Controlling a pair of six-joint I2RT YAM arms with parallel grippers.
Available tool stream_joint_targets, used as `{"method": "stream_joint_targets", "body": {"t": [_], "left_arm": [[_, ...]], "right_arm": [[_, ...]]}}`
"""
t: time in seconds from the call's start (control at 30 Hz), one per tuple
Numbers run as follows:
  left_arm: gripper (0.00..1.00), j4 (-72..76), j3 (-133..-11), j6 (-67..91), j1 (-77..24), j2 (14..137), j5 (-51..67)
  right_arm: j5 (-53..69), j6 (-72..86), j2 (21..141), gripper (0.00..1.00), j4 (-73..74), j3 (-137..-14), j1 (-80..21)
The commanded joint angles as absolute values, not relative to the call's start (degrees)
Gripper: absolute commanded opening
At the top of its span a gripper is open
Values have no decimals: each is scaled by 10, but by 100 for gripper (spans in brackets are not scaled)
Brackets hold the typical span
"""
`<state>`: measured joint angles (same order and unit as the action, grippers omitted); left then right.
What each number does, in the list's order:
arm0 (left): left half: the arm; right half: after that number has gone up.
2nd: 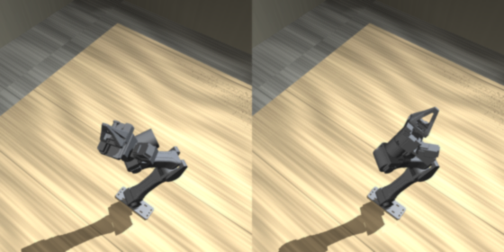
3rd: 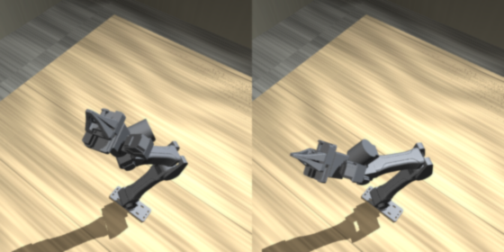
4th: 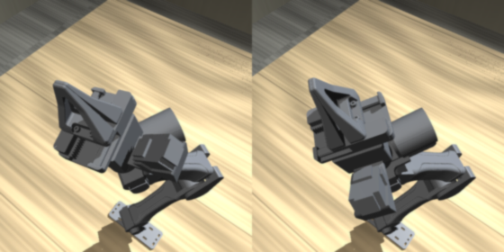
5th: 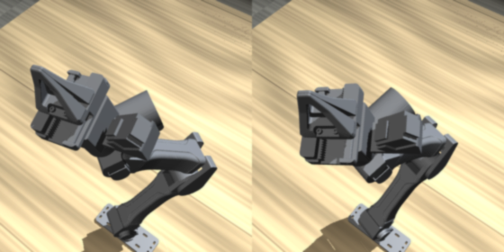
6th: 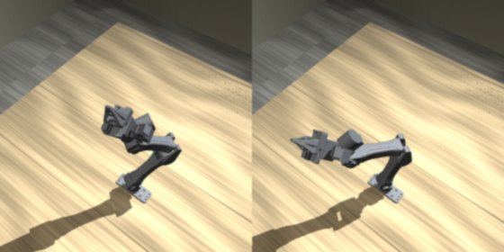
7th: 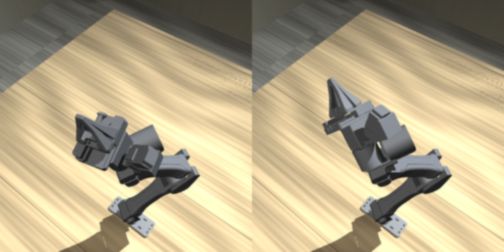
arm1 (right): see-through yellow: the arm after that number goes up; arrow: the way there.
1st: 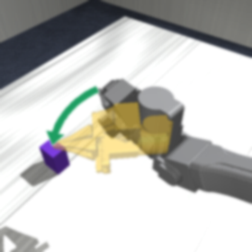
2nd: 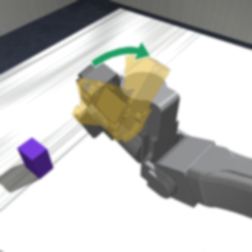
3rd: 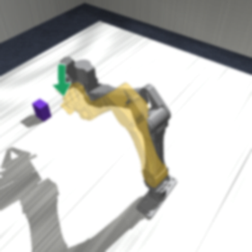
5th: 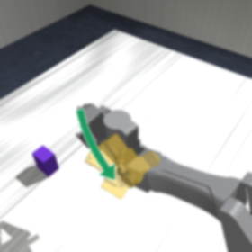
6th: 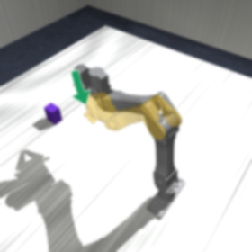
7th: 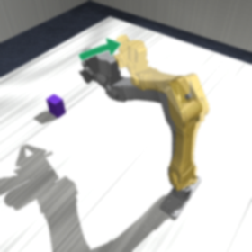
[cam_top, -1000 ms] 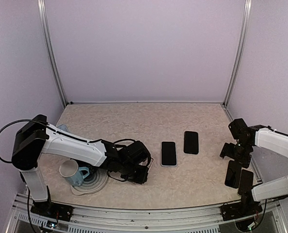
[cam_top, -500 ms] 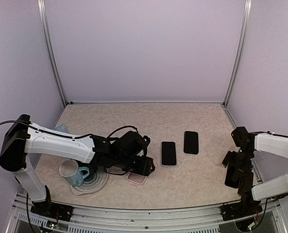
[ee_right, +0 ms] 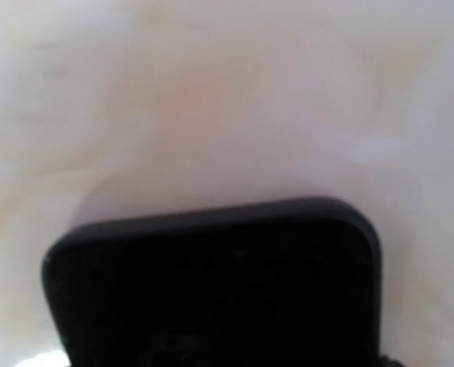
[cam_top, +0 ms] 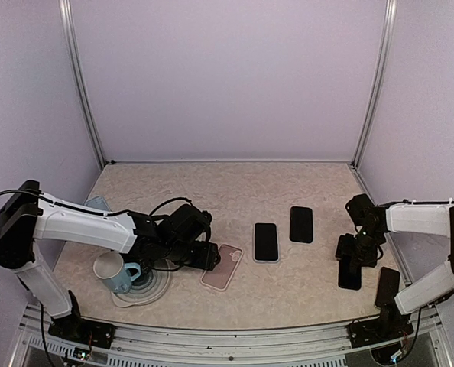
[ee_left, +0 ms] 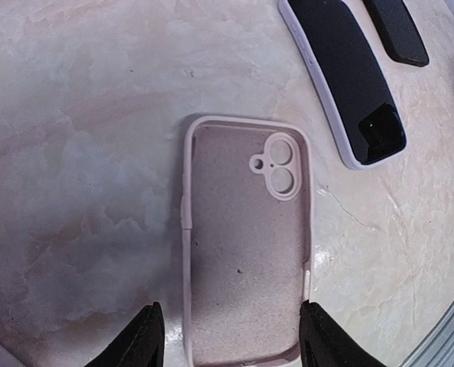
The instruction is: Put the phone into the phone case
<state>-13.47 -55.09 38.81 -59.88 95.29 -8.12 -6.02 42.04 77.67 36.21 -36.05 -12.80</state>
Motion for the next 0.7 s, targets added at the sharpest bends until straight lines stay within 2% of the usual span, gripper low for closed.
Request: {"method": "stream_joint_targets", "body": {"t": [0.0,0.2,0.27,0.37,0.53,0.67], "left_arm": [[60,-118,-537,382,-584,931,-80],[60,-122,-524,381,-578,923,-82],[60,-124,-524,375,-577,924,-80],[60,-138,-532,365,-577,935,-81],[56,-172,-550,353,-577,961,-101],[54,-193,-564,348,-573,989,-101]], "right_arm": [[5,411,845,82,355,-374,-181],[37,392,867,87,390,-396,-236],[62,376,869,95,407,-399,-247],[67,361,872,99,441,-406,-263],[56,345,879,96,458,-403,-267],[44,342,898,85,446,-409,-268]]}}
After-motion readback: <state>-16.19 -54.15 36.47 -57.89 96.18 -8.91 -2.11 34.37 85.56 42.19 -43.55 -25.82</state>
